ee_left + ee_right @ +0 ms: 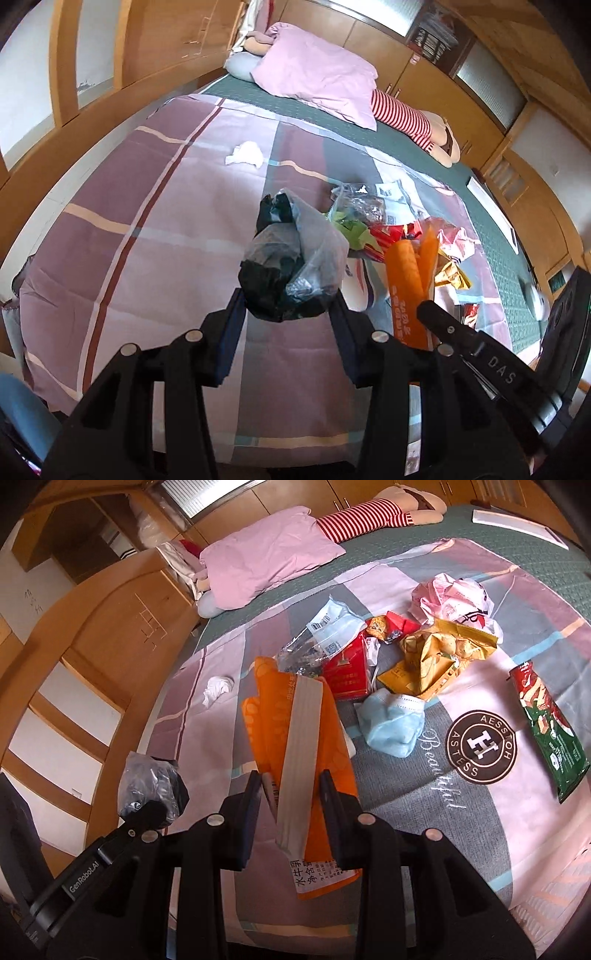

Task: Collect trash
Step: 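Grasp the black-and-clear plastic bag with the left tool while the right tool holds the orange bag, then carry both items to the wastebasket and open both tools to drop them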

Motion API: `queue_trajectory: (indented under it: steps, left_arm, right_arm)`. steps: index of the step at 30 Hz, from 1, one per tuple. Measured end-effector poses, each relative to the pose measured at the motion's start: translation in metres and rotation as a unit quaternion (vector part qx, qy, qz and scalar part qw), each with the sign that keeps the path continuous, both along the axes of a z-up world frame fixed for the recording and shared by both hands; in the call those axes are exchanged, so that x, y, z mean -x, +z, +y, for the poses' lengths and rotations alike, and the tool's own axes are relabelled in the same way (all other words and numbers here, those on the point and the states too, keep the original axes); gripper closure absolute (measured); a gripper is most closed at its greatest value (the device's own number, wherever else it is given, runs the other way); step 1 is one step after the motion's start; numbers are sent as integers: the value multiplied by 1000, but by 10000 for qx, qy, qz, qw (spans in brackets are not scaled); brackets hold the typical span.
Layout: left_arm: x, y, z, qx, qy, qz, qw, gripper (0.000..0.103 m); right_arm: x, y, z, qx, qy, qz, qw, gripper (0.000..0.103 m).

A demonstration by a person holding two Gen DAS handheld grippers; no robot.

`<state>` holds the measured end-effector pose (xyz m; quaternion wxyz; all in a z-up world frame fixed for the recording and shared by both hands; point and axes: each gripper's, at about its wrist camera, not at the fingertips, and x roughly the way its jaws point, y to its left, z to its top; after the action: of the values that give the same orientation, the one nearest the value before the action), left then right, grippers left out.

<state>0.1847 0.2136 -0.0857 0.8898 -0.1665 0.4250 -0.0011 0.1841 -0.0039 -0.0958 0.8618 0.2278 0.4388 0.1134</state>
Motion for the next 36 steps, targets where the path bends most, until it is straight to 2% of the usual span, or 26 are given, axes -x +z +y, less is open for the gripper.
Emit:
queue_trajectory:
  steps: [17, 20, 27, 30, 33, 36]
  left_arm:
    - [5, 1, -3, -38, -65, -37, 10000, 56]
    - [5, 2, -1, 114, -98, -84, 9999, 56]
    - [2, 2, -3, 623, -398, -169, 9971, 56]
    - [-2, -3, -5, 1227, -679, -154, 9900, 56]
    - [-7, -10, -10, 2108, -1092, -85, 9714, 56]
    - [-7, -7, -28, 2381, -1515, -193, 9591, 56]
  right_arm:
    - [1, -1, 2, 270, -110, -31, 9996, 70]
    - [2, 1, 2, 311, -124, -90, 9994, 70]
    - [13, 20, -8, 472, -416, -638, 9960, 70]
    - [30, 39, -34, 185, -768, -933, 9925, 70]
    - [62, 76, -69, 300, -907, -1306, 9868, 70]
    - [94, 103, -103, 490, -931, -1480, 9834, 70]
